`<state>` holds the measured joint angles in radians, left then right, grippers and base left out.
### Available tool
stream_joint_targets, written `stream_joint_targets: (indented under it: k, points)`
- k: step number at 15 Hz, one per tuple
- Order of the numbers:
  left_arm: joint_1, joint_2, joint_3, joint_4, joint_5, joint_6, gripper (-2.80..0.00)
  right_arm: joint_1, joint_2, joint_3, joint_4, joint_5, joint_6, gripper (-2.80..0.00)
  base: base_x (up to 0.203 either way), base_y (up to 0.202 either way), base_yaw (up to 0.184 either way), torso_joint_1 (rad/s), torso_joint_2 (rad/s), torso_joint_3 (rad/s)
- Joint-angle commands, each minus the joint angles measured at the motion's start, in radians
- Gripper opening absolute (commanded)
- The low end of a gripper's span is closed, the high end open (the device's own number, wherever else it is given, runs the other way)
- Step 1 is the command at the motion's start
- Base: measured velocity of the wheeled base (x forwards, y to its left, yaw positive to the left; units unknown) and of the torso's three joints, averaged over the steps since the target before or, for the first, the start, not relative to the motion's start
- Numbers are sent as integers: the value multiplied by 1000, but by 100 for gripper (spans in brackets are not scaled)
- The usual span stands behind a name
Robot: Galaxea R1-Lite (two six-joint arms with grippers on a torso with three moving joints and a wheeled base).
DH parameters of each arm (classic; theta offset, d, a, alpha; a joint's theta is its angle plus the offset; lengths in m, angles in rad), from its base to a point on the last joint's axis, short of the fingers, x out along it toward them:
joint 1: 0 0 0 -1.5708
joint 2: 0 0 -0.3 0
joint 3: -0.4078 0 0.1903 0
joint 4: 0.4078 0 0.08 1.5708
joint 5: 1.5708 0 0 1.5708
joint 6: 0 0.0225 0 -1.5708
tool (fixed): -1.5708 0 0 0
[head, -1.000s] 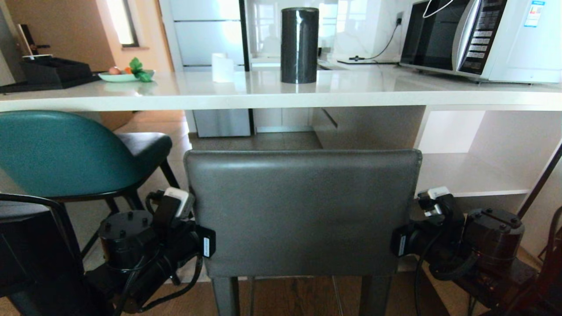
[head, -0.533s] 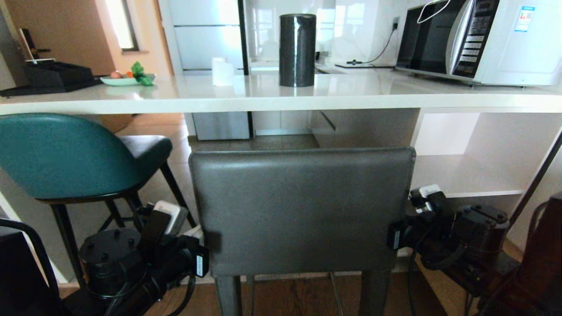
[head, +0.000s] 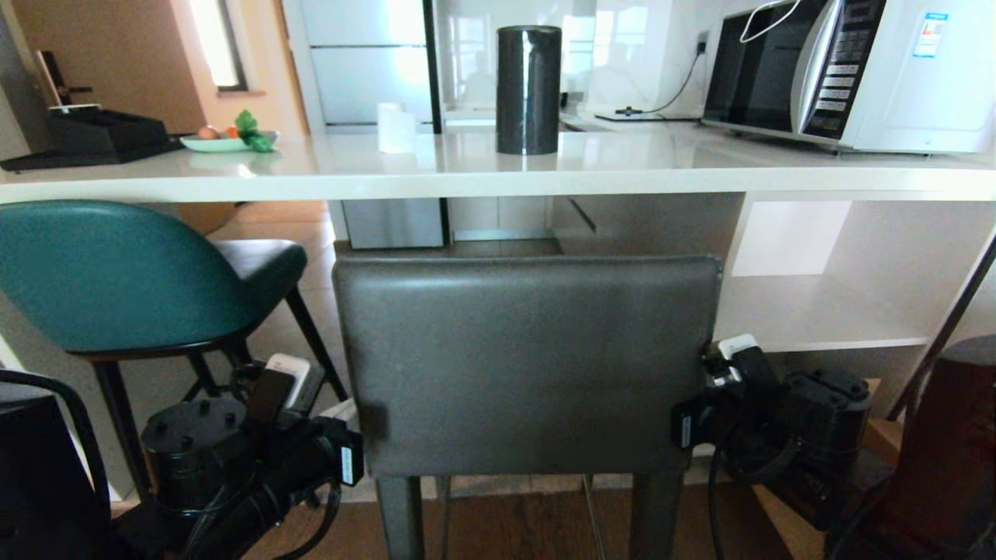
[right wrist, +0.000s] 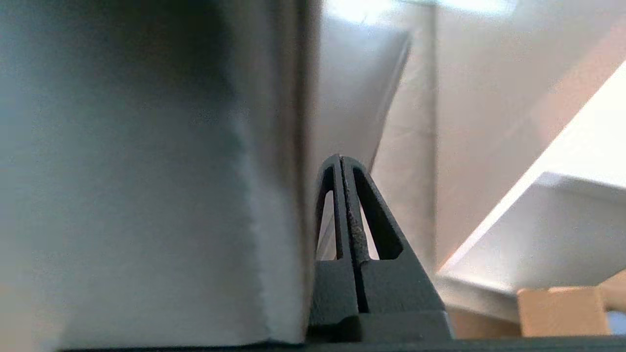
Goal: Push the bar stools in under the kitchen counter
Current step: Push the gray chair back under the dining table
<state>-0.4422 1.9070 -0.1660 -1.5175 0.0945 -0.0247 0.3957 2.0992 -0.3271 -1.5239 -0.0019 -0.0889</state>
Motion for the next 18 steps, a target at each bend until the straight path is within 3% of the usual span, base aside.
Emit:
stream_joint_targets:
  k: [1,6,12,15,18]
  points:
    - [107,-11,-11,-13,4,-1,-280,-62,-69,40,-6,8,4,-280,0,0,0,0,0,0]
    - [132,-92,-4,-13,-43,-1,-280,-306,-210,123,-6,161,5,-280,0,0,0,0,0,0]
    - [130,-101,-2,-13,-42,0,-280,-314,-255,158,-6,181,5,-280,0,0,0,0,0,0]
    - [131,-152,79,-13,-45,-2,-280,-319,-310,227,-6,188,34,-280,0,0,0,0,0,0]
    - [130,-294,169,-10,-67,-68,-280,-322,-414,326,-6,223,90,-280,0,0,0,0,0,0]
